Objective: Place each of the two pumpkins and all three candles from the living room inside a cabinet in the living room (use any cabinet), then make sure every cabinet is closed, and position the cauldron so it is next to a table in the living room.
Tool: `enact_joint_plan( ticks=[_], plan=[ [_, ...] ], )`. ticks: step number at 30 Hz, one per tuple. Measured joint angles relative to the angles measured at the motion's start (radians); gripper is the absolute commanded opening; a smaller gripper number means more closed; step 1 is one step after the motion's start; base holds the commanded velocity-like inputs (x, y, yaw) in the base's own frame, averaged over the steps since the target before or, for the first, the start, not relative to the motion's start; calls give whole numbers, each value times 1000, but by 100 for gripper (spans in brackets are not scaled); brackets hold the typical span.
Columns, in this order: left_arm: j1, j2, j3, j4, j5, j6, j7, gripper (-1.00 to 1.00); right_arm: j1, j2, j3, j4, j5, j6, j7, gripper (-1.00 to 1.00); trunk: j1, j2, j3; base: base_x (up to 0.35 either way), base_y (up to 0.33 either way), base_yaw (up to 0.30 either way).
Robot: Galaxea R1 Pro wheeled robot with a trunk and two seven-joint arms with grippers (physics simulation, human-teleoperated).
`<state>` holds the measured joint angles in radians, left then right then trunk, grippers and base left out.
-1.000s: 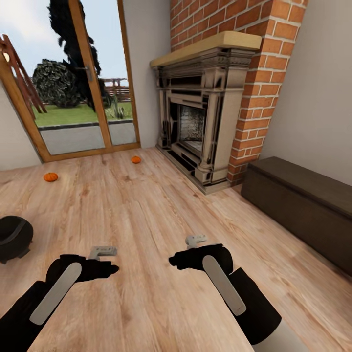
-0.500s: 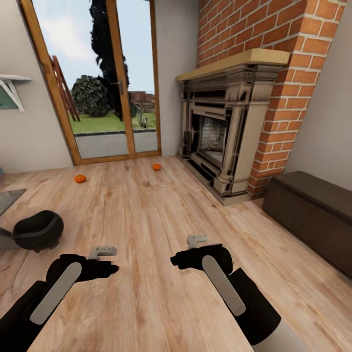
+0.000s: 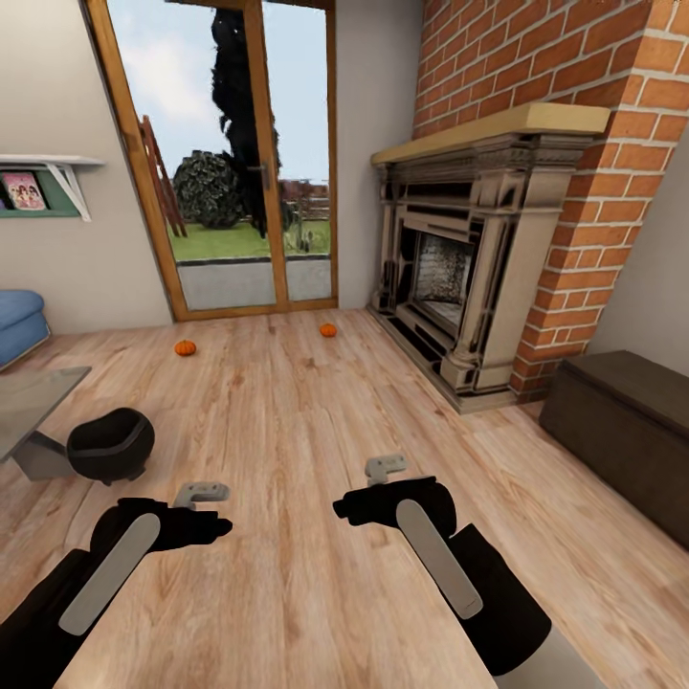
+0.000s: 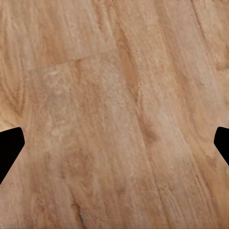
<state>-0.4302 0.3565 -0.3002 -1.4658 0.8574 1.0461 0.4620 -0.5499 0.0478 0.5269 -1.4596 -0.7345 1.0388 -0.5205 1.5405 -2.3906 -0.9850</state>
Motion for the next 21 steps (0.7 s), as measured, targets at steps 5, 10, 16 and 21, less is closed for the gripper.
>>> enact_joint_plan(
  ticks=[5, 10, 16, 21],
  plan=[
    [0, 0, 0, 1, 0, 0, 0, 100, 0, 0, 1, -3, -1, -1, 0, 100, -19, 35, 16, 0, 0, 4],
    [0, 0, 0, 1, -1, 0, 0, 100, 0, 0, 1, -4, -1, -1, 0, 100, -38, 70, 31, 0, 0, 1],
    [0, 0, 0, 2, 0, 0, 0, 100, 0, 0, 0, -5, -1, -2, 0, 100, -61, 112, 52, 0, 0, 15],
    [0, 0, 0, 2, 0, 0, 0, 100, 1, 0, 1, -4, -1, -2, 0, 100, -81, 147, 74, 0, 0, 106]
  ],
)
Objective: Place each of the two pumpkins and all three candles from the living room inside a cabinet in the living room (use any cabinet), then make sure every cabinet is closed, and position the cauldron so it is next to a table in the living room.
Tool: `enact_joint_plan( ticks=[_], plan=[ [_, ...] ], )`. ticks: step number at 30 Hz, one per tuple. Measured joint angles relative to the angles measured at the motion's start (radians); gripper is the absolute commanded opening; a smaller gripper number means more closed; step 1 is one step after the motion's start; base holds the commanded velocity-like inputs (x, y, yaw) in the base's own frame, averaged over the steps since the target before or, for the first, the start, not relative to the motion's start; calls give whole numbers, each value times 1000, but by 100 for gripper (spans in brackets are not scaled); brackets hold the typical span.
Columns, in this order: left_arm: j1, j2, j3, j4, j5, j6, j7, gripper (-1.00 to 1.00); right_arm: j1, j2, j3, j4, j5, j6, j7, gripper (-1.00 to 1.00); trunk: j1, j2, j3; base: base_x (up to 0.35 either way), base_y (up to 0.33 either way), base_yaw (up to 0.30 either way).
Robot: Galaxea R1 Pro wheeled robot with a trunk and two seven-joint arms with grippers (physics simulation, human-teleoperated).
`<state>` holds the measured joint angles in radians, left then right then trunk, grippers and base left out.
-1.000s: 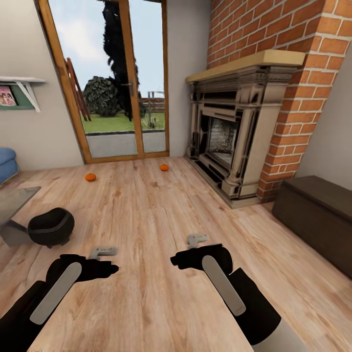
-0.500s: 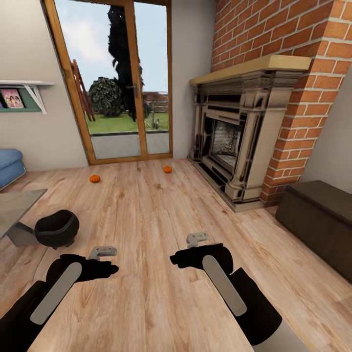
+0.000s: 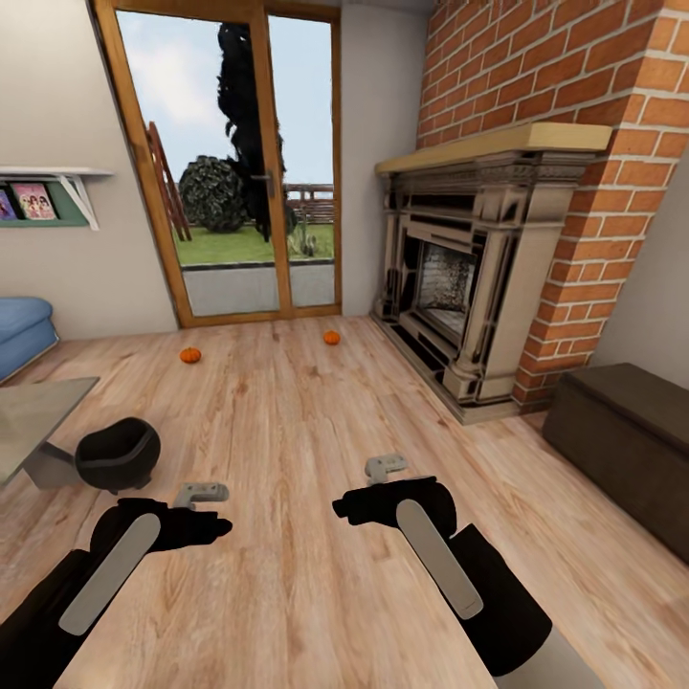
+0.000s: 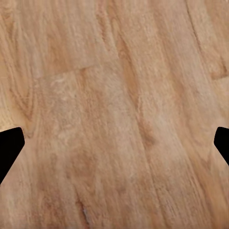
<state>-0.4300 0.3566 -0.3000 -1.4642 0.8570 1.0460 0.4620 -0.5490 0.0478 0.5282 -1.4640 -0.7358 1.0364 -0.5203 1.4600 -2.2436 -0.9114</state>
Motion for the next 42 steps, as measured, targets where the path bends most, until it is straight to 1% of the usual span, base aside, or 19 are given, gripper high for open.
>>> enact_joint_plan(
  ticks=[24, 30, 42],
  plan=[
    [0, 0, 0, 1, 0, 0, 0, 100, 1, 0, 0, 0, 1, 0, 0, 100, -92, 168, 110, 0, 0, 168],
    [0, 0, -1, 0, 0, 0, 0, 100, 1, 0, -1, -1, 1, 0, 0, 100, -115, 210, 133, 0, 0, 75],
    [0, 0, -3, -3, 1, 0, 0, 100, 1, 0, -1, -1, 1, 0, -1, 100, -115, 210, 144, 0, 0, 191]
  ],
)
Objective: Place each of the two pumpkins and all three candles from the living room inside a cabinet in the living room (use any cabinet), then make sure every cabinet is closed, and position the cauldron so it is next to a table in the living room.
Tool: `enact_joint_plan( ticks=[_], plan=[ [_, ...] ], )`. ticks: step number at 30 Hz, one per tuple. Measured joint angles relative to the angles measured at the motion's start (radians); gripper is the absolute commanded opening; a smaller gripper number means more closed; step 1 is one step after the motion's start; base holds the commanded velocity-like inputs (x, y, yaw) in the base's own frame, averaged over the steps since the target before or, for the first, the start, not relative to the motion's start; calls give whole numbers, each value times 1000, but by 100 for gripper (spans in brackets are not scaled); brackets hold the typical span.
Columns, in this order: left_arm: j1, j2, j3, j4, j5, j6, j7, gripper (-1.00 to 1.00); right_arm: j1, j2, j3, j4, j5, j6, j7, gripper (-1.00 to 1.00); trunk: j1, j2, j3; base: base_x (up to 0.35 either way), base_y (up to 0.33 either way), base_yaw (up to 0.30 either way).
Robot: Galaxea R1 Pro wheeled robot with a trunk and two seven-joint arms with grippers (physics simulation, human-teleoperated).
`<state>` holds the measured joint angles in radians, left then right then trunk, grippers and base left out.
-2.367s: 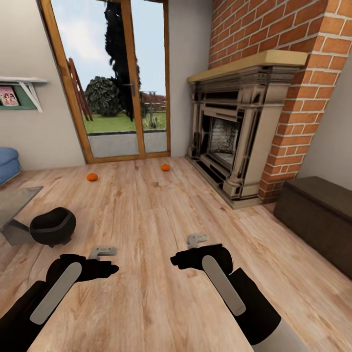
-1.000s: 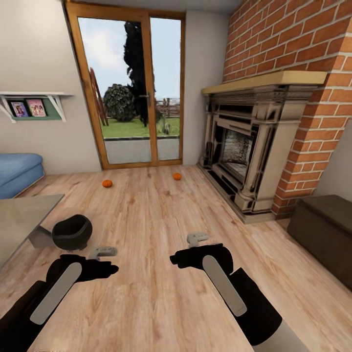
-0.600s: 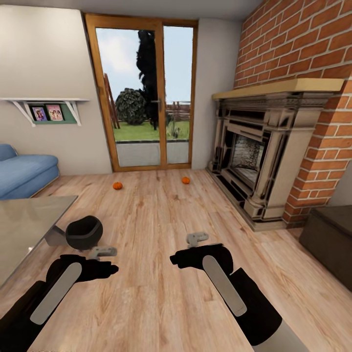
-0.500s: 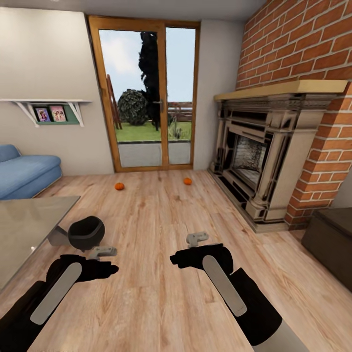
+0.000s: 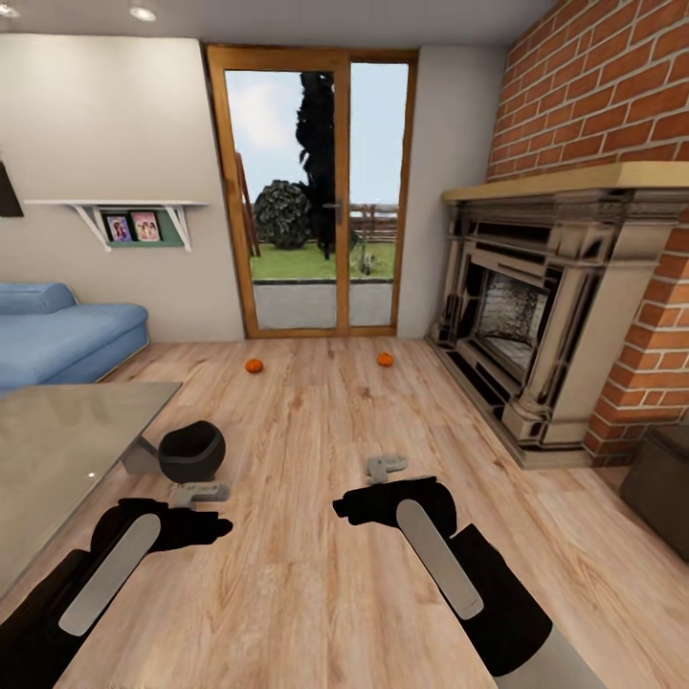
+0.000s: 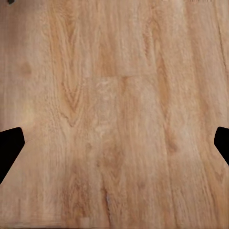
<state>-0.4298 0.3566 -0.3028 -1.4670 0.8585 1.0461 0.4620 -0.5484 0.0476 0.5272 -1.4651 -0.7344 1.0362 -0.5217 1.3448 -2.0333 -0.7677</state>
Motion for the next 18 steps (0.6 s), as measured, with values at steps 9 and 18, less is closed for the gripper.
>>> enact_joint_plan(
  ticks=[9, 18],
  plan=[
    [0, 0, -3, 2, 0, 0, 0, 100, 0, 0, 0, -1, 0, 0, 1, 100, -27, 49, 30, 0, 0, 176],
    [0, 0, -5, 1, -2, 0, 0, 100, 0, -2, -2, -1, -1, 0, 4, 100, -54, 98, 60, 0, 0, -61]
  ],
)
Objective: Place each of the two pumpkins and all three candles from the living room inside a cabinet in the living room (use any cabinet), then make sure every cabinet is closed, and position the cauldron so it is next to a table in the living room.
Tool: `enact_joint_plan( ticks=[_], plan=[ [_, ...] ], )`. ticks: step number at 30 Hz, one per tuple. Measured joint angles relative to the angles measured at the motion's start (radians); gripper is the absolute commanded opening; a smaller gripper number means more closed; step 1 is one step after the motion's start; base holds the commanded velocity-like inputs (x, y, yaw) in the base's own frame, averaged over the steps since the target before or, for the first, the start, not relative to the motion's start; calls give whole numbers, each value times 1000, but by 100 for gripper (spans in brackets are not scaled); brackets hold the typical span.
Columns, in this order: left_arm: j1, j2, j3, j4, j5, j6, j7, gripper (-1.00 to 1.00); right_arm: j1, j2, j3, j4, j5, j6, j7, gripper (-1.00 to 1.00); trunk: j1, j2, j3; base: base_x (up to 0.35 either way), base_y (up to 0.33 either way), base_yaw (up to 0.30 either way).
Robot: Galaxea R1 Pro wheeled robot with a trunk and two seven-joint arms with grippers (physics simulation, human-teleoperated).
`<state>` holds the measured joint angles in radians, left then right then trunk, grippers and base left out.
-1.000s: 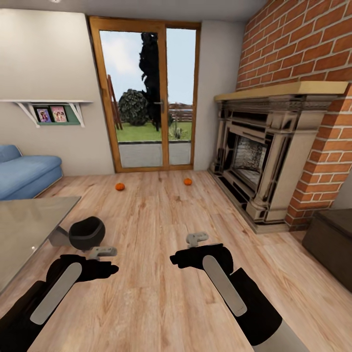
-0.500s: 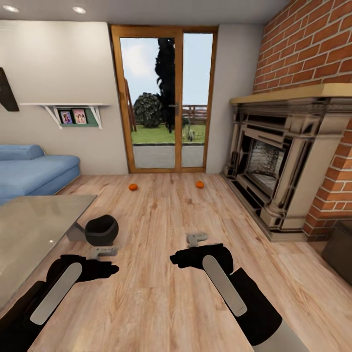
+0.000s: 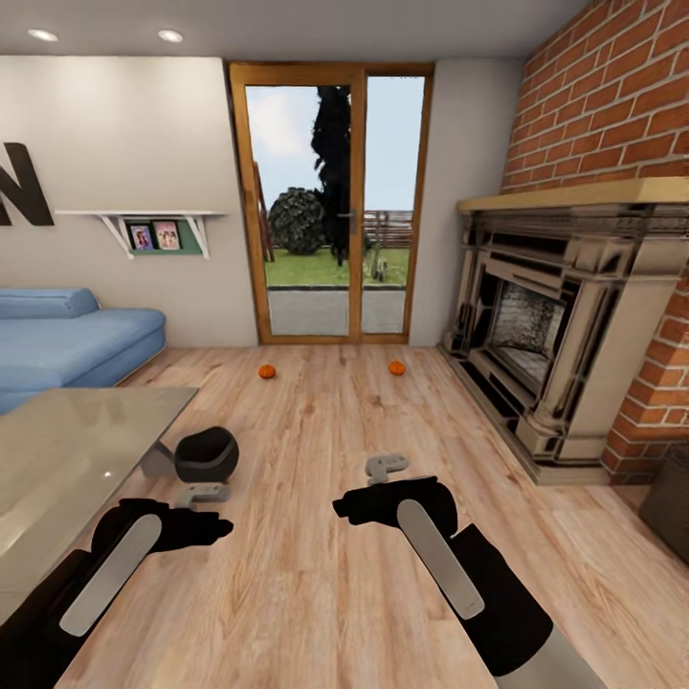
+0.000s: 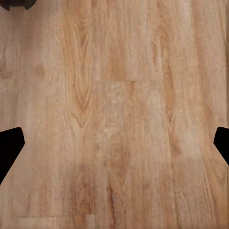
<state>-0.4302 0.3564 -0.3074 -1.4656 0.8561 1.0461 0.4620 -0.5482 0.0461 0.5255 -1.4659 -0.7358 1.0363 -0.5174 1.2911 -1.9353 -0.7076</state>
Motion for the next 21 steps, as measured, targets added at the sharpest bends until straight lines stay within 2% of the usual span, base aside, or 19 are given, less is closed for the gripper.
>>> enact_joint_plan(
  ticks=[8, 21],
  plan=[
    [0, 0, -2, -8, -2, 0, 0, 100, 0, -1, -2, 1, 0, 0, 2, 100, 0, 0, 6, 61, 0, -59],
    [0, 0, -2, -6, -7, 0, 0, 100, 0, -3, -5, 2, 1, 0, 1, 100, -1, 0, 7, 311, 0, -3]
  ],
)
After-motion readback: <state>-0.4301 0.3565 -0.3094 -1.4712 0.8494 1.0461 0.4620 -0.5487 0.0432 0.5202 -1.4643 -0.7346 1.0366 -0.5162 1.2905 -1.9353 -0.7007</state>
